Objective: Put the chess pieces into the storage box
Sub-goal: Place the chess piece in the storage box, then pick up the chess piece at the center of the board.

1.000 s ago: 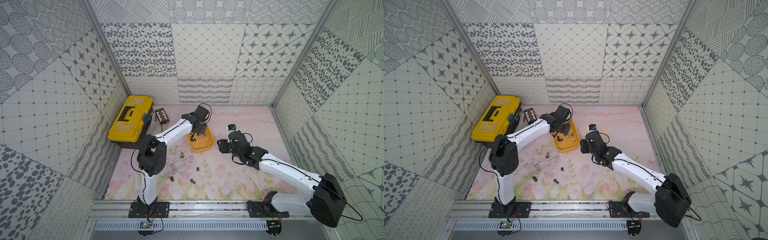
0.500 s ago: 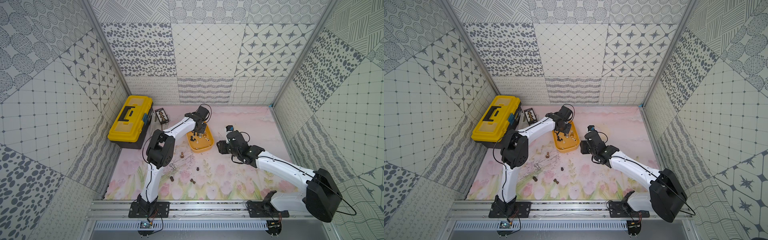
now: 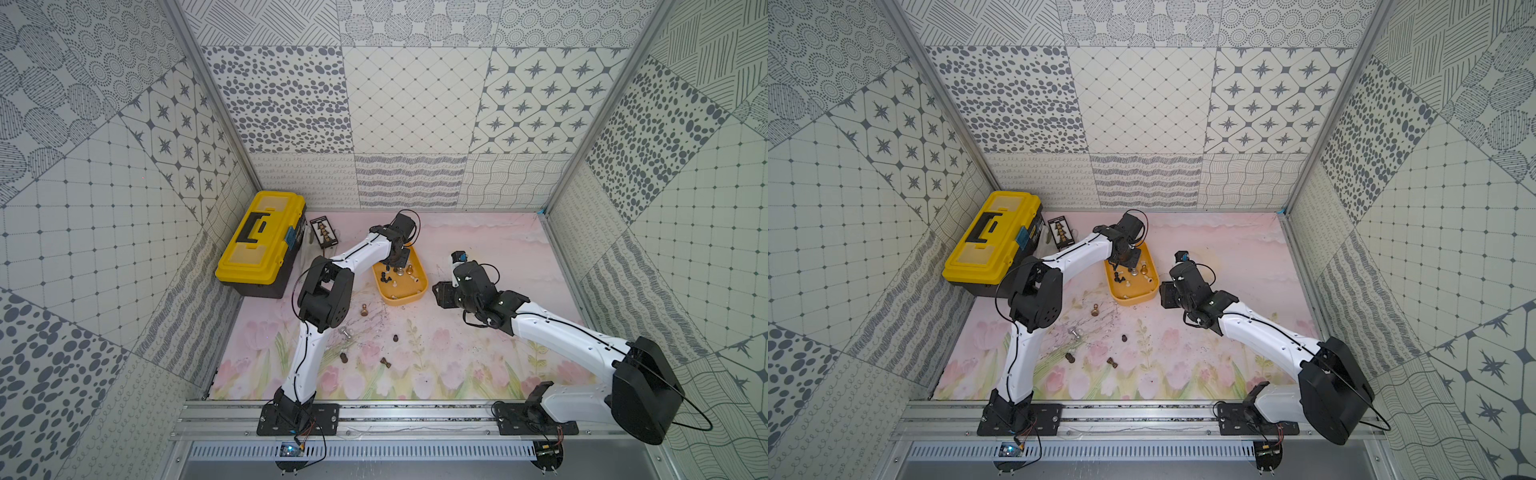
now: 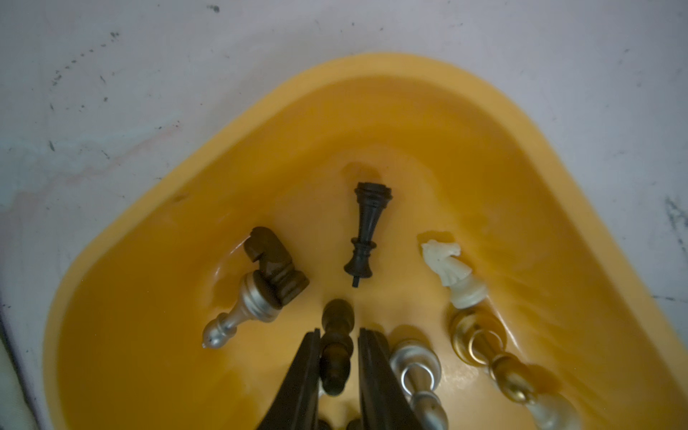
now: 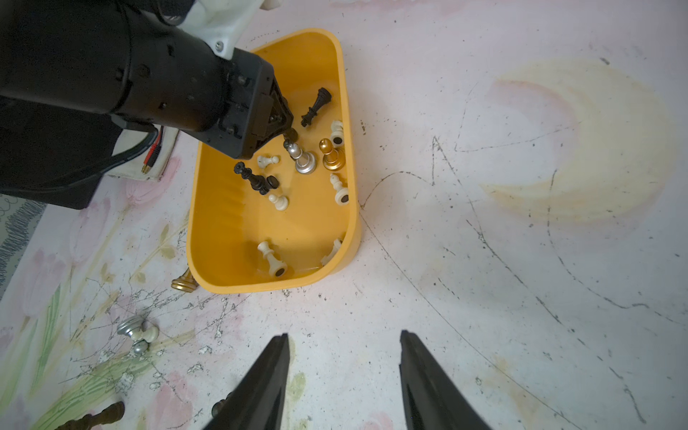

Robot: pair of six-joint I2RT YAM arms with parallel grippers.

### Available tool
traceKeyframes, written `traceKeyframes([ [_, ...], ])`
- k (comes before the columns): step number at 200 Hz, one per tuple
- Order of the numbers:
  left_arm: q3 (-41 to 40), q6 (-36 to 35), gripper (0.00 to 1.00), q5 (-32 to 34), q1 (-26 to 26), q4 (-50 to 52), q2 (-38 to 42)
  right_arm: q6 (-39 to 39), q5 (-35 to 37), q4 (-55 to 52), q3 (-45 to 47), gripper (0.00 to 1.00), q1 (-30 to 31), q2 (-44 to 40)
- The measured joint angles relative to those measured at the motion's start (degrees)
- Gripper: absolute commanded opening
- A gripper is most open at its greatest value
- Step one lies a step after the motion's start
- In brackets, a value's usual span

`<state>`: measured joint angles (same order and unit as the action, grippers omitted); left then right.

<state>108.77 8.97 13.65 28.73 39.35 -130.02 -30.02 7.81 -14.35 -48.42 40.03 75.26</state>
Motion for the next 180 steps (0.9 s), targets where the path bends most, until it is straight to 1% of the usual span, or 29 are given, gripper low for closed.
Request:
traceKeyframes([
  [9,0.0,0.1,0.33,0.0,0.0,0.2,0.1,0.0,-0.1,0.0,0.0,0.53,0.0,0.0],
  [48,-0.6,0.1,0.34,0.0,0.0,0.7,2.5,0.0,-1.0,-0.2,0.0,0.53,0.2,0.0],
  [62,-1.3,0.2,0.34,0.0,0.0,0.7,4.2,0.2,-1.0,-1.4,-0.5,0.54,1.2,0.0],
  [77,-2.4,0.3,0.35,0.0,0.1,0.8,6.6,0.5,-0.7,-2.6,-1.6,0.54,3.9,0.1],
  [92,-4.3,0.4,0.35,0.0,0.4,0.7,9.9,1.1,0.2,-3.1,-2.8,0.54,8.2,0.8],
  [119,-10.1,0.6,0.35,0.0,1.0,0.3,18.0,1.7,1.4,-3.3,-3.4,0.55,15.1,2.1],
  [180,-25.8,2.9,0.35,-1.1,1.6,-0.4,37.3,3.3,1.7,-3.1,-4.1,0.62,23.8,7.9],
])
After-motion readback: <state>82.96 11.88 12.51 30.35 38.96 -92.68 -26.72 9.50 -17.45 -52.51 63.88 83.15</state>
